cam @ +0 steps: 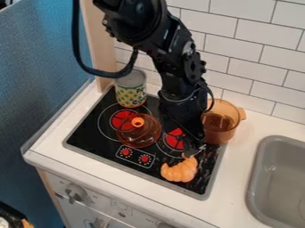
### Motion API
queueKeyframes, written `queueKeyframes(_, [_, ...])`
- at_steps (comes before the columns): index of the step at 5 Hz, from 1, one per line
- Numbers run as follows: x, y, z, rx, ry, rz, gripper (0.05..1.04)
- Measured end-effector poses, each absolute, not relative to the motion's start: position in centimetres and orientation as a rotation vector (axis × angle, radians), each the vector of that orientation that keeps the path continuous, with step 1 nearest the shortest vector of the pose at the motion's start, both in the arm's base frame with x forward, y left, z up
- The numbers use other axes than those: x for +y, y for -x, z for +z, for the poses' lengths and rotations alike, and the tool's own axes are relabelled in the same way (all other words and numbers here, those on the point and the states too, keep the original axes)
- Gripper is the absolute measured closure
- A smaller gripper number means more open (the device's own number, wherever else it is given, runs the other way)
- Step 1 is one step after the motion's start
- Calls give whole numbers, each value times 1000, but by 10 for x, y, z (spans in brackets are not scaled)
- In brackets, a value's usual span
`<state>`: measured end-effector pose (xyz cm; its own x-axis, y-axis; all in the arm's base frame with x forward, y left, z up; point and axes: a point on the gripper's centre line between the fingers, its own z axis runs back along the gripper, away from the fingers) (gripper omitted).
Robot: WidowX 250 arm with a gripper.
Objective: Move the orange clear pot to the left burner
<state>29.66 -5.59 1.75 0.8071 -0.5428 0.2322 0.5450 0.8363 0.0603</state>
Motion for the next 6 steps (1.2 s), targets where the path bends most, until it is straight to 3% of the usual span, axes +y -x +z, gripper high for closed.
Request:
queueKeyframes(1, [-55,-293,7,-208,14,-581,85])
queueKeyframes(4, [-89,-356,-9,-242,36,-673,85])
queueKeyframes(6, [-103,-384,-25,-222,8,-752,85])
